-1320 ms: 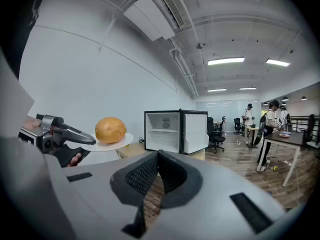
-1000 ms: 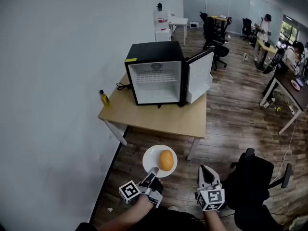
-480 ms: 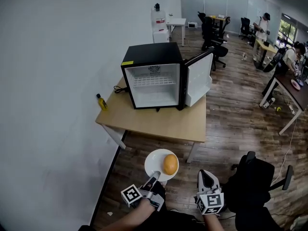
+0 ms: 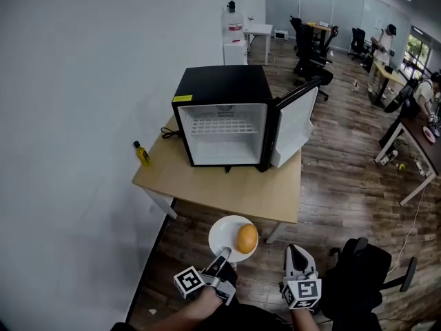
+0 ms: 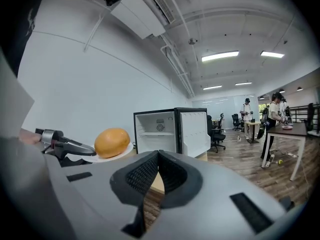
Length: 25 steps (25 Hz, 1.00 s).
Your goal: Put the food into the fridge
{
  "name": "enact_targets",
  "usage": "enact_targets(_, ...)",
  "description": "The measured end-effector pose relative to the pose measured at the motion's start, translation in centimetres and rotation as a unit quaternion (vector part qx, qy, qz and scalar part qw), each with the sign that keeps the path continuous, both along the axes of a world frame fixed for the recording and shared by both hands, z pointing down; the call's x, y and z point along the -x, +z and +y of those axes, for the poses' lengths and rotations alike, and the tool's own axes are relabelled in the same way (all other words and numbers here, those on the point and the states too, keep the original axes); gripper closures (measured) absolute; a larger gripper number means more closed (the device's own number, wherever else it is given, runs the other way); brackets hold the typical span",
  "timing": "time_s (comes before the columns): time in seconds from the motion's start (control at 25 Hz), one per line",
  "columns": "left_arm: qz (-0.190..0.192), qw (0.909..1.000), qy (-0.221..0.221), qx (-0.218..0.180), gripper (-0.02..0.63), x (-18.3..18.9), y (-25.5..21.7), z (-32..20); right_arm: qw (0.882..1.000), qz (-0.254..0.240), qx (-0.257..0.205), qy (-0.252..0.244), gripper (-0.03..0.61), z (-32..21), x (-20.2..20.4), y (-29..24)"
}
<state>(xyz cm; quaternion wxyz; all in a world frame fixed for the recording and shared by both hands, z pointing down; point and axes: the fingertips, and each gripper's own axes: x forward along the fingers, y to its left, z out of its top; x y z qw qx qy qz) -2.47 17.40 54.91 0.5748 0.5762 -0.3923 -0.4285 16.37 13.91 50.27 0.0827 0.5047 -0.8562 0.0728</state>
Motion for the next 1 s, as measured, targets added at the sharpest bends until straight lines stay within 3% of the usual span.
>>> enact_targets(0.2,-0.010,0.9999,0.002,-0.010,0.581,1.5,-1.1,-4.9,1.000,0.001,-0.020,-0.005,0.518,-4.8,1.8,-0.9)
enact_targets(0.52,-0.001,0.9999,0.015,-0.006,0.581,3.8,-1.6,-12.1,1.000,0.006,-0.014,0.003,0.518,-11.8,4.5,-1.6)
enact_targets(1.0,-0.017,0.9981,0.060,-0.004,0.581,7.0,0.2,-22.2,0.999,0.020,-0.007,0.032,0.518,-21.7,8.1,-1.4)
